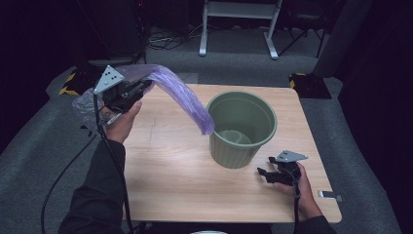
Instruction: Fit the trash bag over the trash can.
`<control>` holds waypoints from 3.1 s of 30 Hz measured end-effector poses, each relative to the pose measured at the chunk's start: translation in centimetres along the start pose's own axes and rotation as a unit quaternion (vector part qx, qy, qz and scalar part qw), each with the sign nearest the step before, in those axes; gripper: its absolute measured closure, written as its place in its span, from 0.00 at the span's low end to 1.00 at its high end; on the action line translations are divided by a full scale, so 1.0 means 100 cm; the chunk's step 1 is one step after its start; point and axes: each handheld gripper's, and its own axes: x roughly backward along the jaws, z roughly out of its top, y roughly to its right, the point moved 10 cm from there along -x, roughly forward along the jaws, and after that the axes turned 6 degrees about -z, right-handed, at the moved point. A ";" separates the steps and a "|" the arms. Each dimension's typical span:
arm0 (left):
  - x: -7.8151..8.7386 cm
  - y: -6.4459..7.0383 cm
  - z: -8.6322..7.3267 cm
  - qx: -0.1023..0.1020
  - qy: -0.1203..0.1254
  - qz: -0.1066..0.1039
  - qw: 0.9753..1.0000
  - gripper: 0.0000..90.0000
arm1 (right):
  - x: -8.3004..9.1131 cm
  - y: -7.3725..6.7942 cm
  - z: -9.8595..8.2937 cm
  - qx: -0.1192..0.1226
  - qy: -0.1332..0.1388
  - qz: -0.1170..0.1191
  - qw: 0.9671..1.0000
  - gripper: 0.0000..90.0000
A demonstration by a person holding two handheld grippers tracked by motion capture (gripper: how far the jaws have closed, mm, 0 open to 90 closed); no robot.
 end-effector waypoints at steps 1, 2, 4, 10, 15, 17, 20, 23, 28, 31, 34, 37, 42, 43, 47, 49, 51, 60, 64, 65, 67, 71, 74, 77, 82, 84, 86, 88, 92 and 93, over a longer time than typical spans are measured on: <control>-0.001 0.002 0.001 0.000 0.001 -0.001 1.000 0.99 | 0.000 0.000 0.000 0.000 0.000 0.000 1.000 0.34; -0.003 0.004 0.002 -0.002 0.003 -0.002 1.000 0.99 | 0.000 0.000 0.000 0.000 0.000 0.000 1.000 0.34; -0.008 0.011 0.004 -0.001 0.005 -0.007 1.000 0.99 | 0.000 0.000 0.000 0.001 0.000 0.000 1.000 0.34; -0.022 0.028 0.007 -0.004 0.014 -0.014 1.000 0.99 | 0.001 0.000 0.000 -0.002 0.003 0.002 1.000 0.34; -0.038 0.050 0.005 -0.020 0.016 -0.025 0.999 0.99 | 0.001 0.000 0.001 -0.003 0.005 0.003 1.000 0.34; -0.049 0.066 -0.001 -0.029 0.015 -0.040 0.999 0.99 | 0.001 0.001 0.001 -0.002 0.006 0.002 1.000 0.33; -0.060 0.079 -0.009 -0.034 0.005 -0.054 0.998 0.99 | 0.002 0.001 0.001 -0.006 0.008 0.001 1.000 0.33; -0.066 0.085 -0.015 -0.034 0.001 -0.060 0.998 0.99 | 0.004 0.002 0.002 -0.012 0.011 0.000 1.000 0.32; -0.078 0.096 -0.032 -0.034 -0.011 -0.069 0.997 0.99 | 0.015 0.007 0.011 -0.037 0.032 0.002 0.999 0.32; -0.081 0.095 -0.038 -0.043 -0.016 -0.063 0.997 0.99 | 0.022 0.012 0.016 -0.040 0.040 -0.011 0.998 0.32; -0.079 0.087 -0.039 -0.038 -0.016 -0.053 0.998 0.99 | 0.035 0.017 0.027 -0.047 0.065 -0.015 0.997 0.32; -0.078 0.075 -0.038 -0.037 -0.017 -0.036 0.998 0.99 | 0.048 0.023 0.039 -0.054 0.088 -0.020 0.994 0.32; -0.079 0.074 -0.039 -0.046 -0.019 -0.028 0.998 0.99 | 0.059 0.031 0.050 -0.053 0.105 -0.032 0.993 0.32; -0.081 0.081 -0.042 -0.056 -0.025 -0.036 0.997 0.99 | 0.061 0.032 0.052 -0.051 0.107 -0.032 0.992 0.32; -0.083 0.097 -0.052 -0.071 -0.034 -0.055 0.995 0.99 | 0.069 0.029 0.063 -0.046 0.122 -0.029 0.991 0.33; -0.084 0.100 -0.054 -0.071 -0.036 -0.059 0.995 0.99 | 0.073 0.029 0.067 -0.046 0.128 -0.032 0.990 0.34; -0.083 0.110 -0.058 -0.075 -0.034 -0.073 0.994 0.99 | 0.083 0.026 0.082 -0.053 0.151 -0.034 0.987 0.35; -0.087 0.128 -0.070 -0.076 -0.041 -0.105 0.991 0.99 | 0.119 0.027 0.130 -0.023 0.214 -0.056 0.975 0.36; -0.089 0.136 -0.071 -0.085 -0.043 -0.118 0.988 0.99 | 0.128 0.020 0.159 0.007 0.224 -0.054 0.973 0.35; -0.090 0.139 -0.071 -0.087 -0.044 -0.122 0.988 0.99 | 0.128 0.014 0.165 0.018 0.225 -0.048 0.973 0.35; -0.090 0.141 -0.071 -0.084 -0.043 -0.125 0.988 0.99 | 0.127 0.008 0.171 0.029 0.224 -0.043 0.973 0.35; -0.094 0.151 -0.077 -0.086 -0.055 -0.140 0.985 0.98 | 0.112 -0.026 0.190 0.072 0.211 -0.009 0.975 0.35; -0.096 0.156 -0.079 -0.093 -0.059 -0.143 0.983 0.98 | 0.104 -0.046 0.198 0.098 0.204 0.005 0.974 0.35; -0.098 0.160 -0.079 -0.097 -0.060 -0.146 0.983 0.98 | 0.097 -0.063 0.203 0.116 0.195 0.027 0.974 0.34; -0.101 0.164 -0.082 -0.098 -0.065 -0.151 0.981 0.98 | 0.084 -0.074 0.204 0.140 0.161 0.018 0.977 0.36; -0.101 0.167 -0.083 -0.101 -0.067 -0.156 0.980 0.98 | 0.079 -0.074 0.204 0.139 0.153 0.010 0.978 0.40; -0.102 0.171 -0.083 -0.104 -0.069 -0.160 0.979 0.98 | 0.074 -0.072 0.204 0.137 0.147 0.004 0.980 0.46; -0.102 0.173 -0.084 -0.108 -0.071 -0.164 0.978 0.98 | 0.071 -0.073 0.204 0.136 0.147 0.008 0.980 0.55; -0.102 0.176 -0.085 -0.111 -0.074 -0.169 0.977 0.98 | 0.068 -0.075 0.204 0.144 0.146 0.009 0.979 0.62; -0.101 0.177 -0.085 -0.111 -0.075 -0.171 0.976 0.98 | 0.067 -0.076 0.204 0.146 0.146 0.009 0.978 0.64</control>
